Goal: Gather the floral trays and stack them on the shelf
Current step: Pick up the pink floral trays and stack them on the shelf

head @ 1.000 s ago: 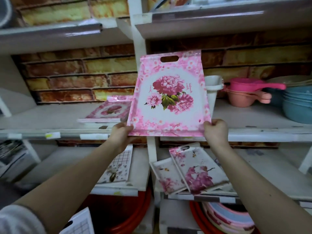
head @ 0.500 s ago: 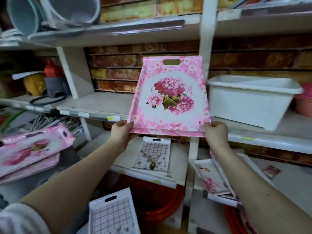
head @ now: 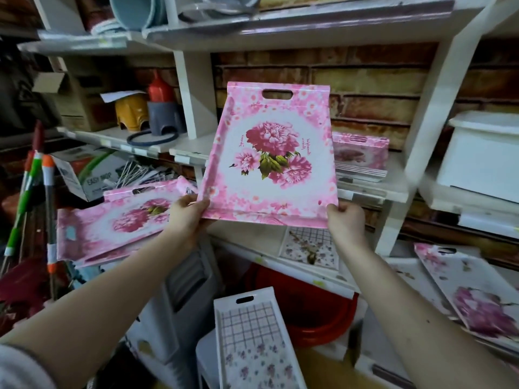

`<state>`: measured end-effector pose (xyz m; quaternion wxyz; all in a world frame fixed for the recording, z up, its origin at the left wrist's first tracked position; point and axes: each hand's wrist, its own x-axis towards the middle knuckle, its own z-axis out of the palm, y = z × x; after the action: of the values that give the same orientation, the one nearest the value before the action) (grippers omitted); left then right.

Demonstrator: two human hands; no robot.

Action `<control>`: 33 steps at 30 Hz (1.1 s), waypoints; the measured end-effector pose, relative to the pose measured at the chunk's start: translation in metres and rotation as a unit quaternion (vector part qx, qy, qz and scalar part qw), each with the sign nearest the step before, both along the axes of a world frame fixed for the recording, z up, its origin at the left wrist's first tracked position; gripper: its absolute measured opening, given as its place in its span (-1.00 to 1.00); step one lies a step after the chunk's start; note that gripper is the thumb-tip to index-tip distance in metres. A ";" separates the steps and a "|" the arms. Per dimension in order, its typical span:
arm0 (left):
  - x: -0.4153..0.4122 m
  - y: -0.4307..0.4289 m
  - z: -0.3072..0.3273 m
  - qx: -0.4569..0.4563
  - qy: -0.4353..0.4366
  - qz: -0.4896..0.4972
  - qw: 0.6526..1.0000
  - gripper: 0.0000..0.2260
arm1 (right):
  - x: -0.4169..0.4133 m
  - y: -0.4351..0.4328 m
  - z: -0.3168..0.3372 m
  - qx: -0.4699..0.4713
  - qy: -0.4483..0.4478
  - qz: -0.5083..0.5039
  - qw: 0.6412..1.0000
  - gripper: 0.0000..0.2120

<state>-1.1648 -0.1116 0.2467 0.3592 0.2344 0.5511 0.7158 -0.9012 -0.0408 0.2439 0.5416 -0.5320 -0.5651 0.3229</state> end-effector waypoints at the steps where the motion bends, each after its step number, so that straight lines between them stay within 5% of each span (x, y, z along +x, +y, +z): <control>1: -0.006 -0.001 -0.004 -0.004 -0.006 0.003 1.000 -0.92 | -0.004 -0.001 -0.002 -0.005 0.008 0.003 1.000 -0.70; 18: -0.014 0.079 -0.018 -0.051 -0.029 0.019 0.998 -0.92 | -0.014 0.090 -0.010 -0.035 0.000 0.026 0.999 -0.60; 33: -0.086 0.188 -0.015 -0.054 -0.041 -0.066 0.995 -0.87 | -0.082 0.158 -0.033 -0.074 0.025 -0.029 0.997 -0.65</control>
<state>-1.2512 0.0759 0.2321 0.4404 0.2209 0.5566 0.6689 -0.9828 0.1174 0.2113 0.5236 -0.5788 -0.5103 0.3613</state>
